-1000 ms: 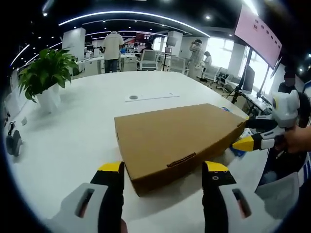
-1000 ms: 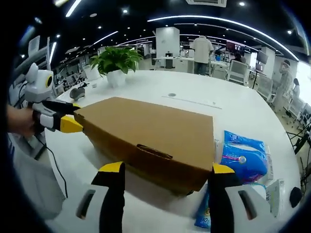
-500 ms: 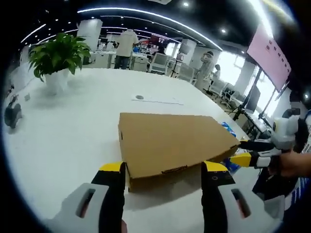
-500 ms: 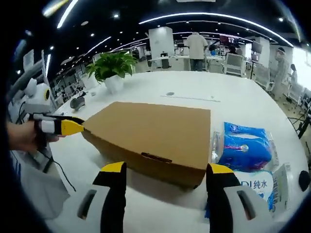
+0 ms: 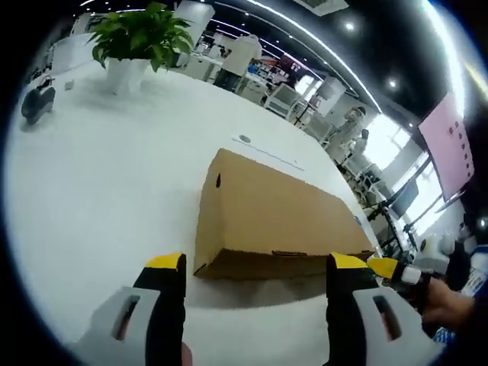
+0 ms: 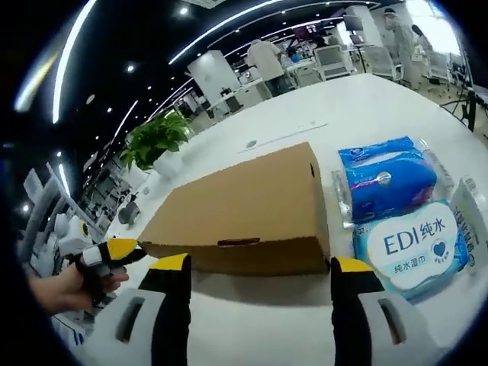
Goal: Operate the shoe box by opening the lid, removing the specified soft item, and placing it in the target area until the item is outside and the box remains undamaged.
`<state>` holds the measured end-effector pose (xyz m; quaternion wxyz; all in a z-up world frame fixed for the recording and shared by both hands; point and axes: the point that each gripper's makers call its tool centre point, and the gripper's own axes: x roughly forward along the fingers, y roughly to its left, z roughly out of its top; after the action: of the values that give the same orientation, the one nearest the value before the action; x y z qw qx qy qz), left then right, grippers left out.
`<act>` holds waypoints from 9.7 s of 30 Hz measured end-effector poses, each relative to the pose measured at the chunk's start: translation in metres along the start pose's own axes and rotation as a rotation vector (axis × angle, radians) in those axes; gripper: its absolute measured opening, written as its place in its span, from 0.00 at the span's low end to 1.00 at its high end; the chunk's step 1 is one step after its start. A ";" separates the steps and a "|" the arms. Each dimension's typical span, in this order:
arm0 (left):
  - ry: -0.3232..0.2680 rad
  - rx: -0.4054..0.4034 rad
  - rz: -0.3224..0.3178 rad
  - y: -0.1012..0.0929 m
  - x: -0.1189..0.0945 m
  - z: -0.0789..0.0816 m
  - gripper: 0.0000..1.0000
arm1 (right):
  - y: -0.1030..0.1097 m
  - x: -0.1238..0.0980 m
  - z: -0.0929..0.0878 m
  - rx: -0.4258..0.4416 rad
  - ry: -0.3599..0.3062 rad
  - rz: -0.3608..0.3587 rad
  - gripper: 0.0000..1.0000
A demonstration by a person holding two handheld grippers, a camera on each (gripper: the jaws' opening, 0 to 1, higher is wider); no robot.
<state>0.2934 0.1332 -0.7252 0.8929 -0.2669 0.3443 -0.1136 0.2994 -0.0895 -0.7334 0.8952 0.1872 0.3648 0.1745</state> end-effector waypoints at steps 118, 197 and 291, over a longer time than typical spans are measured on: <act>0.091 0.695 0.052 0.023 0.027 -0.014 0.72 | -0.024 0.025 0.009 -0.699 0.083 -0.014 0.67; 0.177 0.766 0.076 0.007 0.035 -0.034 0.56 | -0.028 0.012 -0.011 -0.693 0.107 -0.031 0.61; -0.455 0.666 -0.076 -0.094 -0.186 0.064 0.99 | 0.084 -0.218 0.099 -0.717 -0.660 0.187 1.00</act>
<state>0.1973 0.1525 -0.5301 0.9792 0.0060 0.0720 -0.1896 0.2089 -0.1348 -0.5005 0.9516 -0.0552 -0.0394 0.2998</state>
